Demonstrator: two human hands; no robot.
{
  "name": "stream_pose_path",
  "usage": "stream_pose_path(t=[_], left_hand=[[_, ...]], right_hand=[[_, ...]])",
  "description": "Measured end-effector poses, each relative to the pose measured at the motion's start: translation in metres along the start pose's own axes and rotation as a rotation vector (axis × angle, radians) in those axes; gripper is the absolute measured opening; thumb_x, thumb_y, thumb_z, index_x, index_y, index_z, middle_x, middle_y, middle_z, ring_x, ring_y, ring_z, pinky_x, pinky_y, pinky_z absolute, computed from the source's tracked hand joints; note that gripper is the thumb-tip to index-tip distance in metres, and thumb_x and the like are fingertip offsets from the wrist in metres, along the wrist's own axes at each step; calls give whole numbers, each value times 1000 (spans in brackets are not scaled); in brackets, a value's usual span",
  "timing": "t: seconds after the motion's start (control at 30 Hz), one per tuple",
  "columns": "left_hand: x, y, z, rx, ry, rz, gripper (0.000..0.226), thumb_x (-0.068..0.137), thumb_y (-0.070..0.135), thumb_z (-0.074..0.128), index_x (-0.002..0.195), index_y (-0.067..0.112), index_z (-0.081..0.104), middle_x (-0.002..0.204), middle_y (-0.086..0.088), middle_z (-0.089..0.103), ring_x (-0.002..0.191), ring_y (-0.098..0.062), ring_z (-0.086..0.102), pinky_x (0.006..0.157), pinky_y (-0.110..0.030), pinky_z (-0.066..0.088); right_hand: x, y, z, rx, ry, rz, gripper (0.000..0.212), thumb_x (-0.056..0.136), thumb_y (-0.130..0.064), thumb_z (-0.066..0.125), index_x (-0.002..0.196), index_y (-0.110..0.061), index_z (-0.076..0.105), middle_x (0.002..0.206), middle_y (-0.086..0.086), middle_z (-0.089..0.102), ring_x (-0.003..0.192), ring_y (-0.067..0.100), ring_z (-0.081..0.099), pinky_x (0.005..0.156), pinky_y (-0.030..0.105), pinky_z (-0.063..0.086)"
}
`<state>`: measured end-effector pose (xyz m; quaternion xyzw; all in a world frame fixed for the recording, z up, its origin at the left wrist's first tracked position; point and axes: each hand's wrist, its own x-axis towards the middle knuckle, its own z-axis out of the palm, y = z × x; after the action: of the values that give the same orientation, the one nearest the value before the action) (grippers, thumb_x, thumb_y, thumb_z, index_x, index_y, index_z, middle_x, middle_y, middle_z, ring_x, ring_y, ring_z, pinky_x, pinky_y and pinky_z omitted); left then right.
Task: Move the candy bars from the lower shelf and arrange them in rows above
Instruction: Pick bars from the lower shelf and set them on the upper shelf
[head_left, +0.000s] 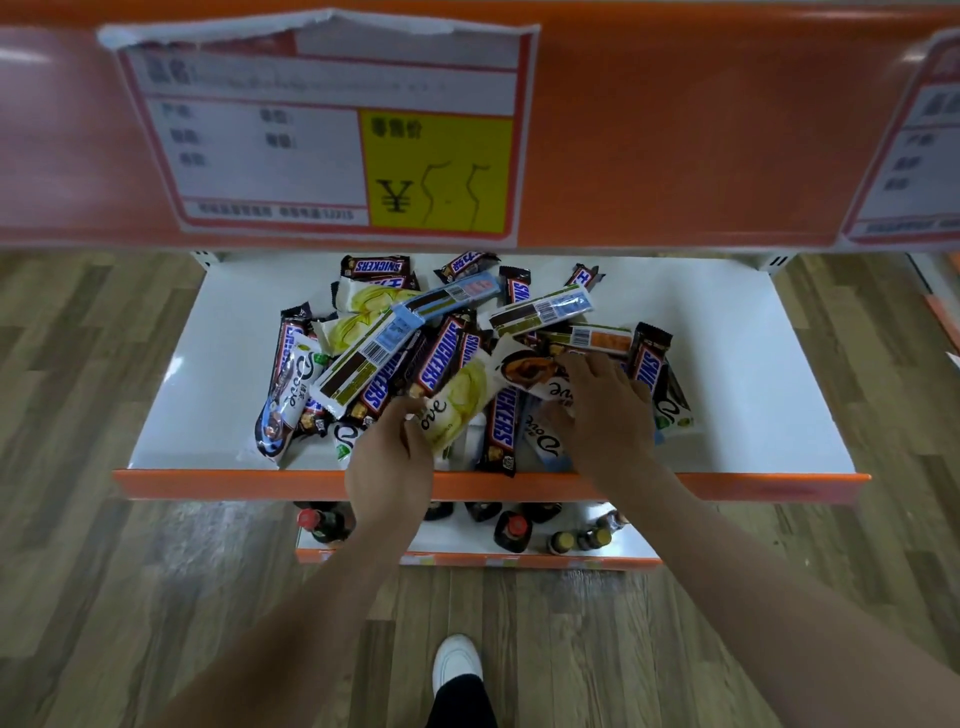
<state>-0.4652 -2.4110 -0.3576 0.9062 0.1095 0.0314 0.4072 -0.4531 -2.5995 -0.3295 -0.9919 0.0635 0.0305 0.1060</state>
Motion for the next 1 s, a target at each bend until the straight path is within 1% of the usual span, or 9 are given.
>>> stream_pose_path(t=[0.1, 0.2, 0.27, 0.4, 0.57, 0.73, 0.87, 0.93, 1.0], left_hand=[[10, -1, -7, 222, -84, 192, 29, 92, 10, 41, 104, 19, 65, 78, 4, 56, 66, -16, 48, 45, -22, 24], [24, 2, -3, 193, -188, 278, 27, 92, 10, 42, 111, 17, 60, 103, 0, 56, 84, -18, 54, 54, -24, 36], [29, 5, 4, 129, -293, 245, 26, 94, 20, 47, 118, 15, 55, 113, -3, 50, 96, -21, 54, 69, -28, 42], [22, -1, 5, 329, -377, 381, 61, 76, 50, 68, 127, 20, 51, 118, -3, 44, 107, -22, 42, 87, -37, 42], [23, -8, 3, 399, -372, 412, 56, 77, 36, 72, 128, 20, 53, 120, -3, 49, 110, -27, 43, 92, -38, 38], [21, -10, 1, 391, -353, 425, 54, 77, 38, 72, 126, 25, 55, 118, 0, 53, 110, -25, 45, 88, -38, 39], [19, -14, 0, 376, -343, 404, 55, 76, 42, 71, 126, 25, 55, 120, -1, 54, 113, -25, 45, 92, -41, 41], [18, -15, 1, 380, -343, 394, 56, 77, 44, 70, 127, 25, 55, 117, -2, 54, 113, -25, 45, 90, -41, 43], [17, -15, 1, 368, -355, 368, 57, 78, 44, 69, 129, 26, 53, 116, -2, 53, 114, -26, 44, 90, -41, 44]], right_hand=[[2, 10, -4, -93, 53, -13, 48, 90, -26, 58, 136, -21, 44, 137, 6, 44, 128, 28, 40, 104, 47, 27], [3, 12, -3, -129, 57, -124, 50, 85, -22, 66, 132, -21, 51, 133, 7, 50, 126, 30, 44, 103, 52, 26], [2, 9, -4, -98, 33, -177, 49, 85, -24, 65, 132, -21, 51, 131, 6, 51, 125, 29, 45, 103, 50, 26], [3, 7, -3, -73, -126, -219, 49, 93, -34, 53, 139, -26, 40, 138, -3, 41, 129, 20, 36, 103, 40, 26], [4, 13, -5, 131, -200, -169, 60, 87, -32, 64, 140, -22, 39, 137, -2, 46, 128, 20, 41, 102, 38, 35], [4, 14, -5, 202, -153, -89, 61, 84, -39, 64, 137, -23, 38, 121, -1, 60, 106, 20, 59, 77, 33, 50], [7, 5, -7, 307, -109, -5, 58, 81, -48, 66, 124, -16, 42, 93, 1, 65, 77, 20, 64, 59, 27, 48], [9, -3, -6, 351, -137, 36, 61, 80, -48, 68, 120, -11, 40, 86, 0, 59, 73, 19, 61, 50, 22, 41], [11, -13, -3, 383, -118, 73, 64, 84, -47, 64, 123, -5, 36, 85, 3, 59, 74, 22, 62, 50, 26, 44]])
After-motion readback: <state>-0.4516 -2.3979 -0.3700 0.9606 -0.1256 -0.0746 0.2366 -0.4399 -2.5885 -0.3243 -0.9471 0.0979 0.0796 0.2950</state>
